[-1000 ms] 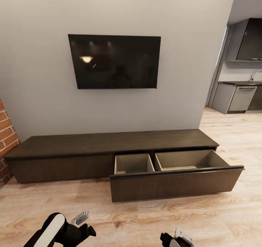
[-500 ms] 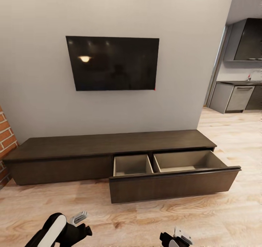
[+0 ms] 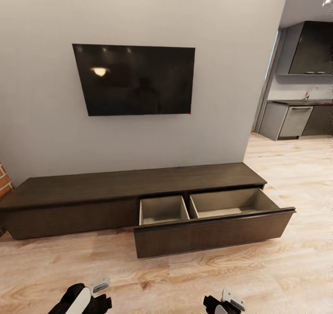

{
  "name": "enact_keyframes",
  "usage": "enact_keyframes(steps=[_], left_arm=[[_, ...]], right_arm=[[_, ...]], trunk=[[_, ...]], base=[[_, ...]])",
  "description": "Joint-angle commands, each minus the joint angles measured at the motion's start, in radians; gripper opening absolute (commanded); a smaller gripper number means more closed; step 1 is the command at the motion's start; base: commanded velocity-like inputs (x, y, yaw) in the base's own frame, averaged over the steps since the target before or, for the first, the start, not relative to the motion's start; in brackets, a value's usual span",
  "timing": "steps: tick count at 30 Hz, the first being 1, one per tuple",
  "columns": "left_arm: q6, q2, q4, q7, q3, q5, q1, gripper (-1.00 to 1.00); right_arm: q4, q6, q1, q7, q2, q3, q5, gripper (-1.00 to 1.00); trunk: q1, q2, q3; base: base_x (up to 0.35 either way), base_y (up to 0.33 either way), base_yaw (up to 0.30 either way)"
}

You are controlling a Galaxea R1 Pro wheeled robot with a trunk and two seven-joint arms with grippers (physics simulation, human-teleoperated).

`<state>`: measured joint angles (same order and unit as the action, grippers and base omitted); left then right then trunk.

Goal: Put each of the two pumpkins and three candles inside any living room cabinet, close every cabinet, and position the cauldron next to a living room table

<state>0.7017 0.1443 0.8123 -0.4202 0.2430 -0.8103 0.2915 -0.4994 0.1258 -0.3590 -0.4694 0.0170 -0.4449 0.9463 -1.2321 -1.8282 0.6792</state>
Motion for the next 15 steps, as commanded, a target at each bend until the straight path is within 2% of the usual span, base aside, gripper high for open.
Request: enact_keyframes(steps=[1, 5, 9, 15], left_arm=[[-0.002, -0.002, -0.003, 0.002, 0.001, 0.004, 0.000, 1.00], [-0.005, -0.007, -0.006, 0.007, 0.002, 0.009, 0.000, 1.00], [-0.004, -0.007, -0.007, 0.009, 0.003, 0.008, 0.000, 1.00], [-0.004, -0.006, -0.007, 0.011, 0.001, 0.008, 0.000, 1.00]], right_arm=[[0.000, 0.000, 0.000, 0.000, 0.000, 0.000, 0.000, 1.00], [0.001, 0.000, 0.000, 0.000, 0.000, 0.000, 0.000, 1.00], [0.001, -0.001, 0.000, 0.001, 0.000, -0.001, -0.001, 1.00], [0.001, -0.002, 0.000, 0.002, 0.000, -0.001, -0.001, 1.00]], trunk=[[0.004, 0.007, -0.002], [0.019, 0.035, -0.009], [0.035, 0.063, -0.020], [0.035, 0.063, -0.019]], base=[[0.000, 0.000, -0.144], [-0.110, 0.000, -0.175], [-0.292, 0.000, -0.072], [-0.320, 0.000, -0.009]])
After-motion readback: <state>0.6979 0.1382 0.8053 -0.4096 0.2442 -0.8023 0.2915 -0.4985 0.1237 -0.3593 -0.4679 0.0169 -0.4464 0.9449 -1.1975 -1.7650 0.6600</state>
